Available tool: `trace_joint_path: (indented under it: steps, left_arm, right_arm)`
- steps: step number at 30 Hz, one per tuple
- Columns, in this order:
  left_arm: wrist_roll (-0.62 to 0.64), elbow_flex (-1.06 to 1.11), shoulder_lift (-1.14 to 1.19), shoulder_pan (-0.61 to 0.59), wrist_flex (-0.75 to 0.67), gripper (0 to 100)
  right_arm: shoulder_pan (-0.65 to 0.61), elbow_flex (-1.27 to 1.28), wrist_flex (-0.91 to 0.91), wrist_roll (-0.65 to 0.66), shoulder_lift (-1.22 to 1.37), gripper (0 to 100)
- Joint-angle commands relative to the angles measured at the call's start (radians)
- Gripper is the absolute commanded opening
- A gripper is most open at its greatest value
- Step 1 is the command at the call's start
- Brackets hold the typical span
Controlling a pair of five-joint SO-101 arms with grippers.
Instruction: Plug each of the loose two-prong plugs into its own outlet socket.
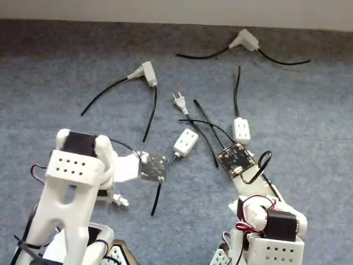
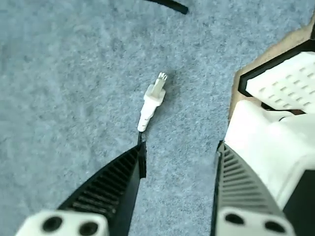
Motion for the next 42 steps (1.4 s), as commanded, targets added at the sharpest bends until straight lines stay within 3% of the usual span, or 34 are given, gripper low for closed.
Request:
trace_joint_path:
  steps: [1,9,23,31,42]
  left_arm:
    - [-0.215,0.039,0.008,0.071,0.009,23]
    - [-0.120,0.137,0.012,0.024,-0.172,23]
    - [-0.117,0.282,0.012,-0.005,-0.384,23]
    - [-0.115,0.302,0.016,-0.050,-0.476,23]
    - [-0.117,0.209,0.265,-0.097,-0.474,23]
  right_arm:
    - [0.005,-0.004,-0.019,-0.011,0.005,17.8]
    - [0.008,-0.004,-0.019,-0.011,0.005,17.8]
    - [0.010,-0.004,-0.019,-0.011,0.004,17.8]
    - [0.010,-0.004,-0.019,-0.011,0.004,17.8]
    - [0.010,-0.004,-0.019,-0.011,0.001,17.8]
